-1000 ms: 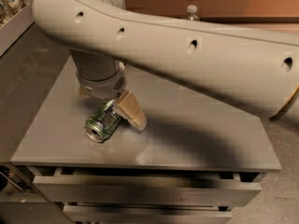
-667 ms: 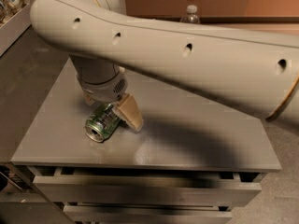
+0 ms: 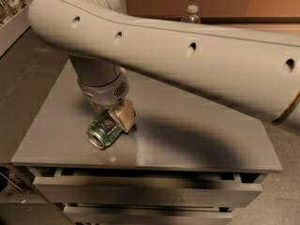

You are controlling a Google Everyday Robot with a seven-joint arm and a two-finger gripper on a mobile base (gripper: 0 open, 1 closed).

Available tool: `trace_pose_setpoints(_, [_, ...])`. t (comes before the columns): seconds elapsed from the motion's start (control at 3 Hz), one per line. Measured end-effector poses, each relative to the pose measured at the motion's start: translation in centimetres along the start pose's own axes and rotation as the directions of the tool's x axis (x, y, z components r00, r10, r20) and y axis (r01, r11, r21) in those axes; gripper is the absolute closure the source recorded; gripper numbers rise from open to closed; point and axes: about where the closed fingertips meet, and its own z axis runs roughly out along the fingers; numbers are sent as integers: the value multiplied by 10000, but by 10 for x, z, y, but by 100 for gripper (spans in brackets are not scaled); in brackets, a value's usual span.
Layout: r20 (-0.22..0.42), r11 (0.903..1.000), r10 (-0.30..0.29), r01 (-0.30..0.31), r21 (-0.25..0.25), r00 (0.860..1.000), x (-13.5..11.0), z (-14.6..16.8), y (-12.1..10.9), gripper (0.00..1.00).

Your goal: Place green can upright

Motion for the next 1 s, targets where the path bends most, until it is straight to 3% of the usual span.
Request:
trace_pose_setpoints(0.33, [673, 9959, 903, -903, -26, 9936, 0, -12, -2, 87])
trace_pose_setpoints(0.67, [1673, 9664, 2514, -2567, 105, 9533, 10, -33, -10, 100])
trace_pose_setpoints(1.0, [2948, 9018, 4043, -4312, 298, 8658, 25, -51, -17, 100])
